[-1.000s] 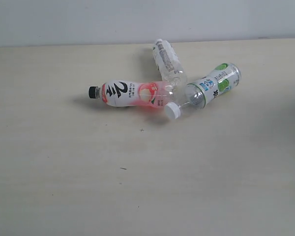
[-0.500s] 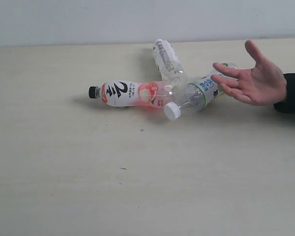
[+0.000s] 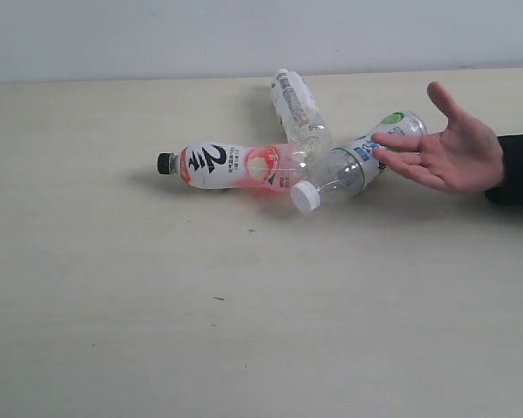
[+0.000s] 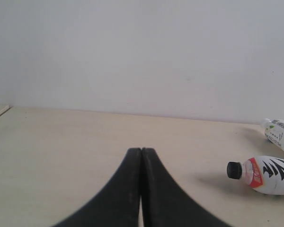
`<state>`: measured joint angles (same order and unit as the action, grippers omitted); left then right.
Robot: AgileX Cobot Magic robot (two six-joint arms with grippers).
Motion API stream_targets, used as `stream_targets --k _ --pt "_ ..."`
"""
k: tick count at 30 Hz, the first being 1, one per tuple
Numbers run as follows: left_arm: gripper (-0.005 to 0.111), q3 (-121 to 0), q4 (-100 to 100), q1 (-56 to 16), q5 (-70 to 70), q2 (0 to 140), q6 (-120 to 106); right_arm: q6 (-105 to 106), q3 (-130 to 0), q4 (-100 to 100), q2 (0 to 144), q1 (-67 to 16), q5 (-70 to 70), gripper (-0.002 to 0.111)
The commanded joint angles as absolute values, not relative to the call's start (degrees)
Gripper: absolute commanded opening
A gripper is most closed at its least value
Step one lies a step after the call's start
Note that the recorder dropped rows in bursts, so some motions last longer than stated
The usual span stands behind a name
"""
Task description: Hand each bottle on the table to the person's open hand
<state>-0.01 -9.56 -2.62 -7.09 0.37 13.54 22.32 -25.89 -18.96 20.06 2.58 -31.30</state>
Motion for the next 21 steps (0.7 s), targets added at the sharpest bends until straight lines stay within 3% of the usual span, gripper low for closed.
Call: stream_targets --k 1,7,15,21 --pt "0.001 0.0 -10.0 -2.9 -7.0 0.0 13.8 28.5 -28.9 -25.2 28.6 2.7 -33.0 0.000" --pt "0.001 0.0 -10.0 -2.9 -7.0 0.0 13.8 38.8 -30.7 -30.9 37.9 2.7 -31.4 0.000" --pt "0.001 0.0 -10.0 -2.9 -7.0 0.0 13.8 38.9 -47.2 -36.9 61.3 2.7 -41.6 0.001" --pt "0.001 0.0 -10.0 -2.9 -7.0 0.0 13.8 45.1 -55.8 -39.5 75.4 2.2 -46.2 0.019"
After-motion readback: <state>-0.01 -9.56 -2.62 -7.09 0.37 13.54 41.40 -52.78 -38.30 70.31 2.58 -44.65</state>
